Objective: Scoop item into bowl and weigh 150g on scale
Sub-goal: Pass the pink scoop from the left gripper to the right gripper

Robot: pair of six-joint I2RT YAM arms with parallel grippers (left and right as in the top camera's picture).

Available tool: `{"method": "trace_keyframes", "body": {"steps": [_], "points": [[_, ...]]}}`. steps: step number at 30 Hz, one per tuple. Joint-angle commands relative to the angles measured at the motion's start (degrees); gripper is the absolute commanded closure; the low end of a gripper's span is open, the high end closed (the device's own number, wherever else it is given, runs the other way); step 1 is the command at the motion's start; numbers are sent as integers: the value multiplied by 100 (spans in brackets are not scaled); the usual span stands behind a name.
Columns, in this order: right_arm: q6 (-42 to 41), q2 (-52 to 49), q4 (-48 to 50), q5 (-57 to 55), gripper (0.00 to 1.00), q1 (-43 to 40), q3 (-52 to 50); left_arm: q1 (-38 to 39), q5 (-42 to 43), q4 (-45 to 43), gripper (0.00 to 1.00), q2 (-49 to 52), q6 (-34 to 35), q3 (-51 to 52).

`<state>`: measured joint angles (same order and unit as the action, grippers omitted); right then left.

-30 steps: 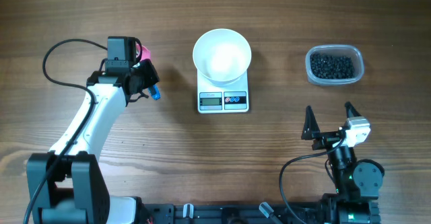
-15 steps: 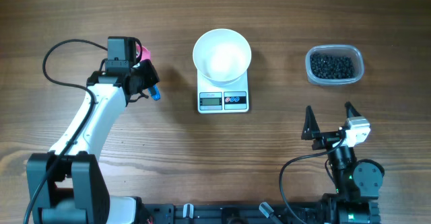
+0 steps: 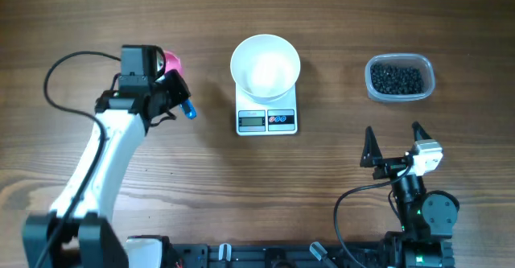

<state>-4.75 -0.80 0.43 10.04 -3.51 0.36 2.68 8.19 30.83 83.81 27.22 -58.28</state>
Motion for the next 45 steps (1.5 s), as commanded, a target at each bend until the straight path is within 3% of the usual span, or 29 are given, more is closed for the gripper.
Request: {"method": "trace_keyframes", "body": {"steps": [1,2,5,8,11,14,16,18,19,20,22,29,36,40,45], "points": [[-1268,9,70,144,0,28,-4,-151,1043,4,87,-595,400,-109],[-1635,9,151,372,0,28,-4,-291,1401,-17,88,-758,640,-109],[-1626,-83,232,964,0,28,319,-686,2544,-275,92,-1064,1150,-109],[-1626,-658,9,1226,0,28,1401,-885,3329,-525,95,-1213,2308,-109],[-1364,-2315,-1360,1794,0,28,3558,-885,3659,-516,96,-1224,3595,-109],[-1054,-4009,-2824,2361,0,28,5392,-885,3919,-516,96,-1224,4085,-109],[-1569,-4627,-2837,2699,0,28,5864,-885,3919,-584,96,-1224,4098,-109],[-2205,-5095,-2621,3526,0,31,5949,-885,3917,-664,96,-1224,4098,-109],[-2129,-5309,-2337,4164,3,52,5939,-885,3917,-728,96,-1224,4098,-109],[-1941,-5512,-2184,4505,19,144,5939,-885,3915,-804,96,-1224,4103,-109],[-1744,-5838,-2184,4500,25,586,5939,-885,3917,-931,96,-1224,4192,-109],[-1821,-6784,-1423,2072,23,3220,5936,-656,3915,-940,96,-1224,4682,-109],[-2481,-7954,363,1373,21,4400,5936,-74,3904,-944,96,-1224,5003,-109],[-3281,-8509,1281,1368,31,4461,5936,125,3683,-942,96,-1224,5018,-109],[-3296,-8546,1394,925,52,4459,5936,129,3650,-944,96,-1224,5016,-109]]}}
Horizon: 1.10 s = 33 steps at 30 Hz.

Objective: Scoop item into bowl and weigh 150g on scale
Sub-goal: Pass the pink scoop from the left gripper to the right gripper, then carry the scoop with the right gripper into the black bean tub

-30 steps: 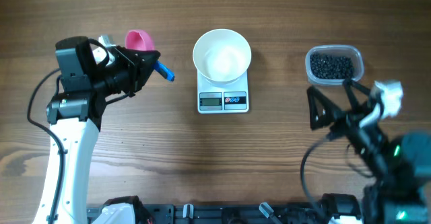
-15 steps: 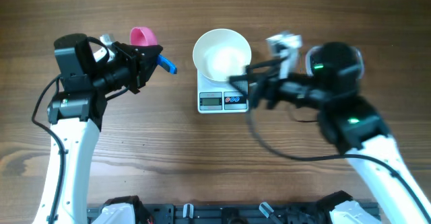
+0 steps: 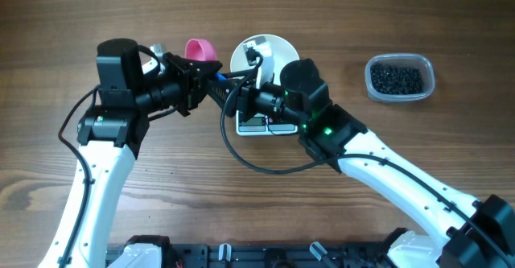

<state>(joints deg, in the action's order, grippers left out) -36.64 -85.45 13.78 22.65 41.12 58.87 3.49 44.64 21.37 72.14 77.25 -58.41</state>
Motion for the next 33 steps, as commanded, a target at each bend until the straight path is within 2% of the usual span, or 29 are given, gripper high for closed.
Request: {"method": "trace_keyframes", "body": {"steps": [1,2,5,9,11,12,14,15,16,17,19,21,23,24,29,31,33], "points": [[-107,-81,33,-334,65,-4,85,48,-50,2,96,-57,13,-96],[-107,-81,15,-334,71,-4,85,48,-87,2,96,-57,13,-96],[-114,-81,22,-249,96,-2,85,48,-87,-2,96,-57,13,-96],[-540,-81,15,-223,95,-4,85,48,-87,-2,96,-57,11,-96],[-319,-81,48,-232,96,-4,85,48,-129,0,96,-57,-50,-96],[-101,-81,72,-232,96,-15,85,48,-129,0,89,-57,-57,-96],[-79,-81,13,-227,96,-33,87,48,-227,-22,38,-57,-686,-96],[-9,-81,-13,-225,96,-33,94,48,-229,-26,5,-57,-1349,-96],[76,-81,-105,-184,96,-55,151,48,-229,-46,0,-57,-1867,-96],[127,-81,-372,-160,96,-103,302,48,-225,-61,0,-57,-2463,-96],[474,-81,-1366,-120,96,-229,848,48,-201,-87,0,-57,-3067,-96],[866,-81,-2535,-122,96,-435,1530,48,-203,-192,0,-57,-3484,-96],[1351,-81,-4402,-120,96,-1091,2614,48,-210,-321,0,-57,-3659,-98],[1523,-81,-4865,-120,96,-1335,2791,48,-210,-317,0,-57,-3698,-98],[2256,-81,-6439,52,96,-2516,2929,48,-251,-118,0,-55,-4144,-203],[2535,-81,-6811,50,96,-2920,2929,48,-492,345,1,-44,-4409,-518],[2776,-81,-7097,48,96,-3324,2929,57,-1106,1233,1,-7,-4846,-1141]]}}
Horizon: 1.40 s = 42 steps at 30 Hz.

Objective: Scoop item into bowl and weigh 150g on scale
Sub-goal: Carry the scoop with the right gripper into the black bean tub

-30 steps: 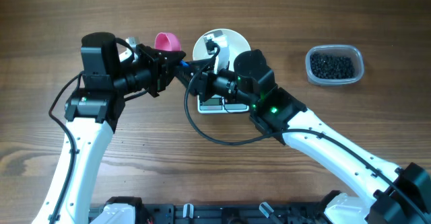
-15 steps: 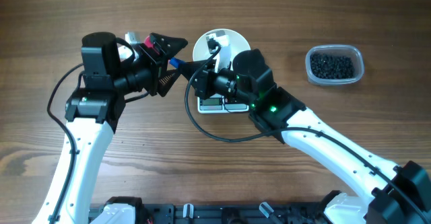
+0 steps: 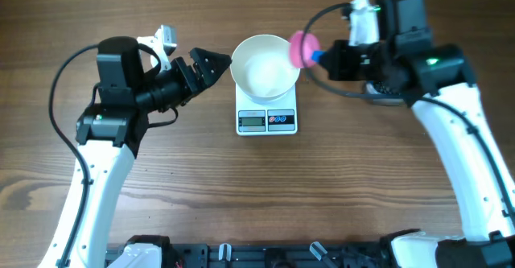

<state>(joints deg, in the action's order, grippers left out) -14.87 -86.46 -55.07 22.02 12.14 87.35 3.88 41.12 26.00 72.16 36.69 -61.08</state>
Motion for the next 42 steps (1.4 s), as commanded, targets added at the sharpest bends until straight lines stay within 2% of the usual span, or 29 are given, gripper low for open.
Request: {"method": "trace_keyframes", "body": {"steps": [1,4,9,15,19,22,30,40,42], "points": [[686,20,-354,17,96,-612,81,33,-1099,1191,0,20,-964,-1169],[763,17,-800,-796,96,-1165,81,149,-1926,1928,0,13,-1126,-1587],[737,-15,-1080,-1703,96,-1700,24,634,-2549,2695,0,417,-1126,-1580],[811,-356,-713,-3119,96,-1790,22,1215,-2586,2750,0,977,-1279,-1580],[1342,-898,-710,-3484,96,-1790,22,1335,-3014,2774,0,1043,-1274,-1580],[1351,-1322,-621,-3891,96,-1790,22,1344,-3032,2774,0,1043,-1274,-1580],[1943,-1869,-739,-2184,96,-1827,22,1344,-3032,2800,0,1043,-1401,-1580],[1952,-1878,-420,-2184,96,-2057,22,1344,-3032,2857,0,1043,-1399,-1580],[2166,-1878,-389,-1668,96,-2221,22,1344,-3032,2879,0,1043,-1399,-1580]]}}
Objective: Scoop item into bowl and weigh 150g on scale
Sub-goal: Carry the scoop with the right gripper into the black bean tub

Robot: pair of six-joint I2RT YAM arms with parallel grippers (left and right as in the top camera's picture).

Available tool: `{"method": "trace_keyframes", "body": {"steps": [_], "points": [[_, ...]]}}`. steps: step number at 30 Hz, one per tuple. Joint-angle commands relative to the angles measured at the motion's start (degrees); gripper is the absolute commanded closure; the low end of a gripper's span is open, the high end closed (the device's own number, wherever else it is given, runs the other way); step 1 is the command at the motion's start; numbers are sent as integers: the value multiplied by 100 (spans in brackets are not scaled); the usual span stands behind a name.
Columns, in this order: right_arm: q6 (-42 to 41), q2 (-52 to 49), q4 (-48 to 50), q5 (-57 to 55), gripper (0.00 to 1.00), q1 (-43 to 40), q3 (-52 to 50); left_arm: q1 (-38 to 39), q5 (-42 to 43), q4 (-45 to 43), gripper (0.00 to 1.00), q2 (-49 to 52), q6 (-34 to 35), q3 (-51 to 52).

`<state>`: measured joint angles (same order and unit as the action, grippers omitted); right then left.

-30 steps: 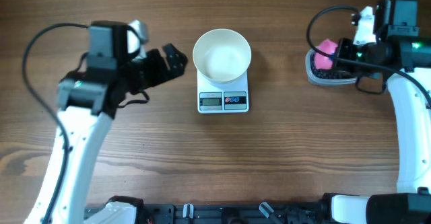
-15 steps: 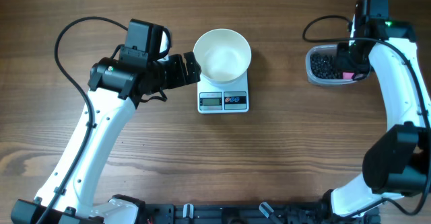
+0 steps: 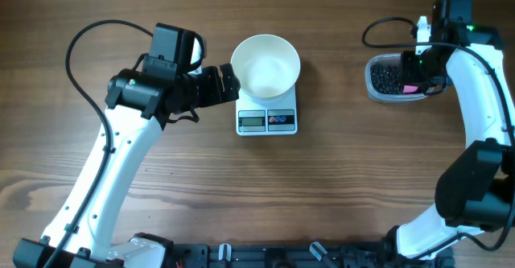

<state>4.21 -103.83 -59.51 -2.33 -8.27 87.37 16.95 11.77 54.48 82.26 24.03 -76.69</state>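
Note:
A white bowl point(image 3: 265, 67) stands empty on the white kitchen scale point(image 3: 267, 120) at the table's back middle. At the back right, a clear tub of small dark beans point(image 3: 386, 77) sits on the wood. My right gripper point(image 3: 415, 73) hangs over the tub's right half, shut on the pink scoop point(image 3: 411, 87), whose pink part shows low at the tub's right side. The scoop's handle is hidden under the wrist. My left gripper point(image 3: 227, 84) is close to the bowl's left rim, open and holding nothing.
Black cables loop from both arms above the wooden table point(image 3: 265, 187). The left arm point(image 3: 113, 163) crosses the table's left half. The right arm point(image 3: 483, 115) runs along the right edge.
My right gripper has carried the pink scoop from beside the bowl's right rim to the tub of beans. My left gripper now sits lower and nearer the bowl's left rim.
First my left gripper held the pink scoop at the table's left while the right arm was parked at the front. Then both grippers met at the scoop left of the bowl. After that the right held it by the bowl, the left empty. Now it is at the tub.

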Motion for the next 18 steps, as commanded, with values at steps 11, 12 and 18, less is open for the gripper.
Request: {"method": "trace_keyframes", "body": {"steps": [11,12,18], "points": [[787,-649,-22,2905,96,-1040,15,37,-96,48,0,33,-133,-20],[782,-680,66,2940,96,-1040,15,37,-96,48,0,33,-133,-20],[769,-708,-378,2935,96,-1034,15,37,-96,50,0,33,-133,-20]]}}
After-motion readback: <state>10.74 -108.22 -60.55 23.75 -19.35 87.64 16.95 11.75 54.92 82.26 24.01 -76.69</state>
